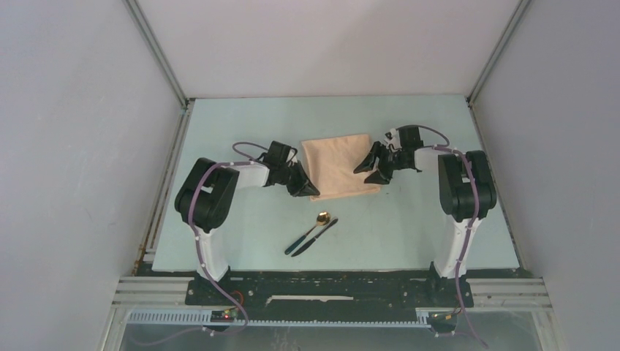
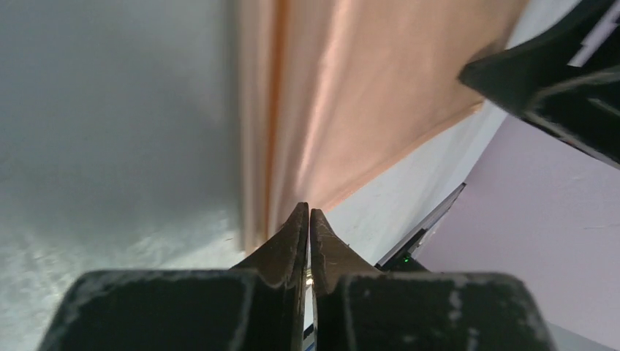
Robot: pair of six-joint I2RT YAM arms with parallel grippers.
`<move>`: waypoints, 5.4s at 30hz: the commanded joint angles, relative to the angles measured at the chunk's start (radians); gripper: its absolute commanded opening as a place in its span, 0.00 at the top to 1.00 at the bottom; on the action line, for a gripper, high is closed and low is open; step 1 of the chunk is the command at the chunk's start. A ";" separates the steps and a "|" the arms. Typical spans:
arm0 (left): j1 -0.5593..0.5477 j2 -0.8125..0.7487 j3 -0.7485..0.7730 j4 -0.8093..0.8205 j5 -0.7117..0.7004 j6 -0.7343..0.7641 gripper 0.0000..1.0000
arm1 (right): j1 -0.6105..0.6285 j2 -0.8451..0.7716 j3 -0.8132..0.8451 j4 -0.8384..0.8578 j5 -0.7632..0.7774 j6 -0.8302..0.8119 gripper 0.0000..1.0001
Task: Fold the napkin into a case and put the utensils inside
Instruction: Smooth out the square-folded napkin at the center of the board, then pick up the top corner of the square-folded napkin from the center of the board.
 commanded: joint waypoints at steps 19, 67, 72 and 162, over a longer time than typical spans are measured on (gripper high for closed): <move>0.051 -0.021 -0.167 0.128 -0.029 -0.007 0.95 | 0.321 0.230 0.242 0.675 -0.152 0.448 0.20; 0.051 -0.025 -0.236 0.222 0.015 -0.049 0.95 | 0.289 0.908 1.264 0.275 0.012 0.579 0.22; 0.051 -0.019 -0.225 0.221 0.030 -0.055 0.91 | 0.276 0.985 1.401 0.332 0.018 0.653 0.20; -0.004 -0.119 -0.109 -0.064 -0.141 0.102 0.74 | -0.033 -0.140 -0.044 -0.252 0.211 -0.198 0.66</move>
